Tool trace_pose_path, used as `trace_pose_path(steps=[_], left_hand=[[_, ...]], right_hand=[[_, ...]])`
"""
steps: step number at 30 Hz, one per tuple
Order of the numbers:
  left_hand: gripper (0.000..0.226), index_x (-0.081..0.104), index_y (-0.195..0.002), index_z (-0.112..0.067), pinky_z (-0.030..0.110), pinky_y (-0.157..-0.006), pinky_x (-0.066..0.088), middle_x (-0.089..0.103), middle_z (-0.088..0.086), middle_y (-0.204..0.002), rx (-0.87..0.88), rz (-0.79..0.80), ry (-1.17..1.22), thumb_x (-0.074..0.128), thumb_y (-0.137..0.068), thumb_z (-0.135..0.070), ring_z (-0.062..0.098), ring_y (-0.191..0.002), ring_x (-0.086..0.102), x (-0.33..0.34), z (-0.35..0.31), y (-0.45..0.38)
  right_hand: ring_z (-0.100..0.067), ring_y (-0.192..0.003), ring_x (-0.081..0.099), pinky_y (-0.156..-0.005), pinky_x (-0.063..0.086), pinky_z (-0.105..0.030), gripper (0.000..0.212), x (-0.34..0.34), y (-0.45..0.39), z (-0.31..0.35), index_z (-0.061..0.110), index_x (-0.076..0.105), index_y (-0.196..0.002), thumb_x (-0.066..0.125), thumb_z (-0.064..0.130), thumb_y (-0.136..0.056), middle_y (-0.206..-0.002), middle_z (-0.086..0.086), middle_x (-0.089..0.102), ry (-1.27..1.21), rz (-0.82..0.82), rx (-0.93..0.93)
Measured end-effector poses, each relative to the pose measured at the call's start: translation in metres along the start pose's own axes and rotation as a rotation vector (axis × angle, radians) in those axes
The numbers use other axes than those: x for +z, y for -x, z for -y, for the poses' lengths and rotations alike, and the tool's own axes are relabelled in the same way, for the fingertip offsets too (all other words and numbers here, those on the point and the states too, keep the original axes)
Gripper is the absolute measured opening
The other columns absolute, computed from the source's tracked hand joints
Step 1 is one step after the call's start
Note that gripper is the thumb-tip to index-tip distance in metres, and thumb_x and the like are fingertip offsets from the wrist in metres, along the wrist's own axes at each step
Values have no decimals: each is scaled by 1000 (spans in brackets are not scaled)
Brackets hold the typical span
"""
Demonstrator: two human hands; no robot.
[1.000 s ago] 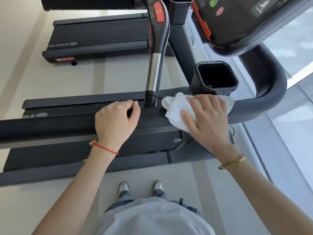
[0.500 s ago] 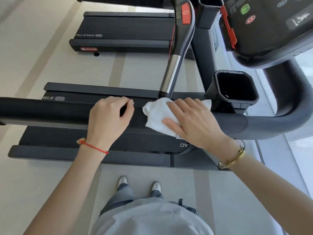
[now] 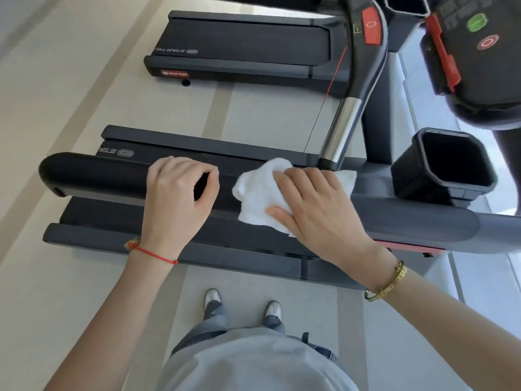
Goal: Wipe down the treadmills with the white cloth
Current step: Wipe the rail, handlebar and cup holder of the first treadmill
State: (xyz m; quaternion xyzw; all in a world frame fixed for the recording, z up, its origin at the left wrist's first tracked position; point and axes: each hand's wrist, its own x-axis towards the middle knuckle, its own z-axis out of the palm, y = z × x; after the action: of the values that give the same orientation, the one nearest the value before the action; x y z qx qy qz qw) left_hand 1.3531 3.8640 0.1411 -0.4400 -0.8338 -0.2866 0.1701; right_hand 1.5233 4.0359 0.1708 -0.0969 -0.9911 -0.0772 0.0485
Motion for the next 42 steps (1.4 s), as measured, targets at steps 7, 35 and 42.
trace_pose_path(steps=[7, 35, 42], left_hand=[[24, 72, -97, -11, 44, -104, 40, 74, 0, -97, -21, -11, -45, 49, -99, -18, 24, -99, 66, -20, 49, -1], [42, 71, -107, -6, 45, -92, 53, 72, 6, -105, -219, 45, 130, 34, -105, -26, 22, -102, 65, -67, 181, -1], [54, 69, -103, -1, 38, -89, 55, 71, 10, -103, -222, 45, 153, 29, -106, -37, 24, -99, 65, -65, 183, 0]], right_hand=[[-25, -71, 56, -58, 40, -35, 70, -5, -71, 50, 18, 54, -120, 10, 66, -95, -86, 0, 59, -160, 58, -31], [-18, -93, 56, -72, 47, -35, 59, -22, -157, 124, 30, 37, -135, 13, 63, -93, -103, 8, 55, -375, 240, -174], [-21, -75, 57, -71, 42, -38, 46, -18, -200, 147, 22, 44, -102, 20, 60, -99, -82, 6, 58, -533, 440, -100]])
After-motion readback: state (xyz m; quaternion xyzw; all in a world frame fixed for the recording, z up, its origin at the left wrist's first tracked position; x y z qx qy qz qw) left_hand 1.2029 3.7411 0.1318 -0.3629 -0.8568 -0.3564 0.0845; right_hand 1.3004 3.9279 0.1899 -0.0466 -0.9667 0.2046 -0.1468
